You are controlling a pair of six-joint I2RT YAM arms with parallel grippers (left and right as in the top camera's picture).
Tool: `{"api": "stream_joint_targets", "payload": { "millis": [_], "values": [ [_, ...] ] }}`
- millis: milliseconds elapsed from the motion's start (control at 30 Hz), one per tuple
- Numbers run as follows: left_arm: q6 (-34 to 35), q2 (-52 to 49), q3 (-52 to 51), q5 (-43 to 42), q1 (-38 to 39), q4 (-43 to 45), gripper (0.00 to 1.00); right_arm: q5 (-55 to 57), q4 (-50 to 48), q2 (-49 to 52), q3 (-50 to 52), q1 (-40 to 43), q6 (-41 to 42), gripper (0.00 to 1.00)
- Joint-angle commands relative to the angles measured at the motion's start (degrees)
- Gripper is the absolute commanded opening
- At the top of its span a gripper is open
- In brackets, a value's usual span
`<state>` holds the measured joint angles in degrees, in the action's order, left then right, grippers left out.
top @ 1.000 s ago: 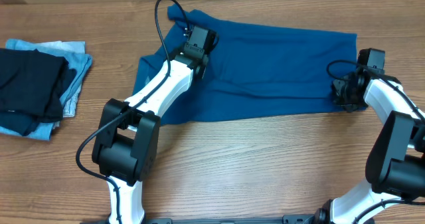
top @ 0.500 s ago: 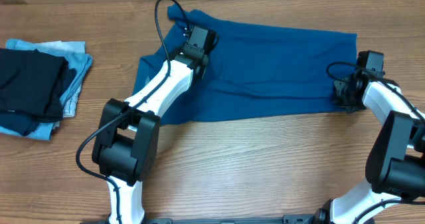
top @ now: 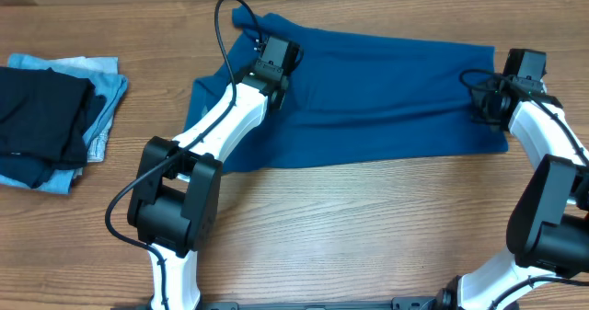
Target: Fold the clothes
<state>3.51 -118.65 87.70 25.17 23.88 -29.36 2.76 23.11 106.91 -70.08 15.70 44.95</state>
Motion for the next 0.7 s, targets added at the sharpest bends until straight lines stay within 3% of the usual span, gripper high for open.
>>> {"api": "stream_joint_targets", "payload": {
  "millis": [0, 33, 67, 100, 133, 233, 333, 400, 467, 567, 600, 667],
  "values": [
    [0.79, 0.28, 1.51, 0.92, -0.35, -0.22, 0.27, 0.59, -4.55, -0.28, -1.4, 0.07, -0.42, 0.05],
    [0.79, 0.28, 1.53, 0.92, -0.35, -0.31, 0.28, 0.59, -5.84, -0.28, -1.4, 0.04, -0.39, 0.22],
    [0.79, 0.28, 1.53, 0.92, -0.35, -0.39, 0.28, 0.59, -6.93, -0.28, -1.4, 0.0, -0.42, 0.53],
    [0.79, 0.28, 1.51, 0.92, -0.35, -0.39, 0.29, 0.61, -7.21, -0.28, -1.4, 0.02, -0.42, 0.69],
    [0.79, 0.28, 1.53, 0.92, -0.35, -0.35, 0.29, 0.61, -7.19, -0.26, -1.4, 0.02, -0.57, 0.78],
    [0.79, 0.28, 1.53, 0.96, -0.55, 0.61, 0.31, 0.35, -7.54, -0.26, -1.4, 0.0, -6.64, 0.84],
    [0.79, 0.28, 2.38, 0.96, -1.51, 2.03, 0.32, -3.19, -5.09, -0.28, -1.4, -0.33, -27.74, 0.84],
    [0.79, 0.28, 3.23, 0.96, -2.21, 2.27, 0.32, -4.22, -0.83, -0.28, -1.4, -0.31, -32.68, 0.77],
    [0.79, 0.28, 3.32, 0.96, -2.86, 2.21, 0.32, -4.42, 0.92, -0.28, -0.76, -0.31, -33.22, 0.42],
    [1.97, 0.63, 3.89, 0.7, -3.15, 0.96, 0.27, -4.63, -0.55, -0.26, 1.86, -0.33, -34.84, 0.1],
    [4.0, 1.03, 5.14, 0.57, -3.08, -2.08, 0.16, -5.18, -0.76, -0.26, 2.32, -0.31, -36.09, 0.05],
    [6.03, 1.46, 8.52, -1.29, -3.08, -9.01, 0.09, -5.55, -0.76, -0.26, 2.32, -0.33, -36.46, 0.04]
  ]
}}
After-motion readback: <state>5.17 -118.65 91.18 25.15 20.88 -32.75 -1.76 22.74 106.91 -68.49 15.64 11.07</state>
